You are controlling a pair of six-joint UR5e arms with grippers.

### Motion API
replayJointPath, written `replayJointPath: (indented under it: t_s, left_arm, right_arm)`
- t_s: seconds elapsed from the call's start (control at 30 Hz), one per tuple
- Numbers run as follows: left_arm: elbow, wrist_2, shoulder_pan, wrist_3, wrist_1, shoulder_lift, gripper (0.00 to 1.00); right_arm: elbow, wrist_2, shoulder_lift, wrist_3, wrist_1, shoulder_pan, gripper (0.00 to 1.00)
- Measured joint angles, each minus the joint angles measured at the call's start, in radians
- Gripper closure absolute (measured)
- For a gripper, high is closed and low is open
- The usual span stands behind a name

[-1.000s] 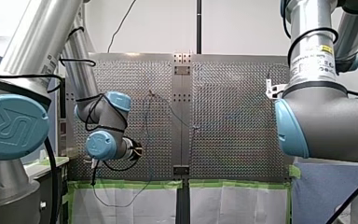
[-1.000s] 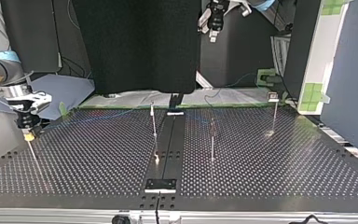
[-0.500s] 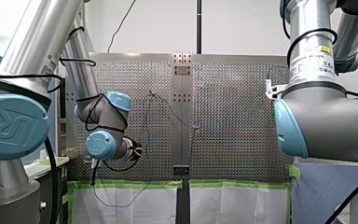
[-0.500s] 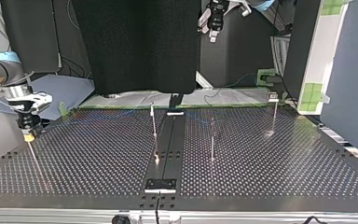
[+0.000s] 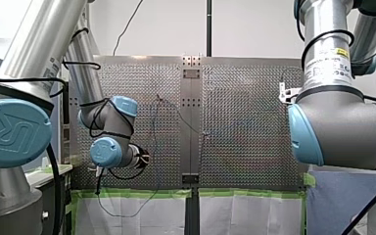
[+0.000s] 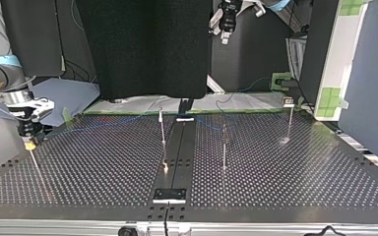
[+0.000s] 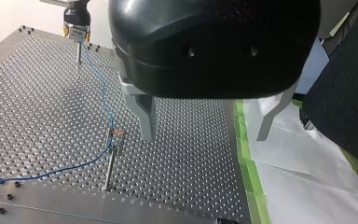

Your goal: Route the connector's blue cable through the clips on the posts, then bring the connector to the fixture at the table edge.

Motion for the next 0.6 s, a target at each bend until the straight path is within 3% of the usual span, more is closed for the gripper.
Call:
replayJointPath:
  t_s: [0.23, 0.33, 0.6]
  left_arm:
    - [0.0, 0.0, 0.0, 0.0, 0.0, 0.0, 0.02]
    - [0.0, 0.001, 0.0, 0.0, -0.001, 0.0, 0.02]
    - [0.0, 0.0, 0.0, 0.0, 0.0, 0.0, 0.02]
  right_arm:
    - [-0.007, 0.004, 0.0, 0.002, 0.02, 0.002, 0.02]
    - [-0.008, 0.004, 0.002, 0.002, 0.056, 0.002, 0.02]
    - [-0.003, 0.006, 0.005, 0.002, 0.06, 0.0, 0.02]
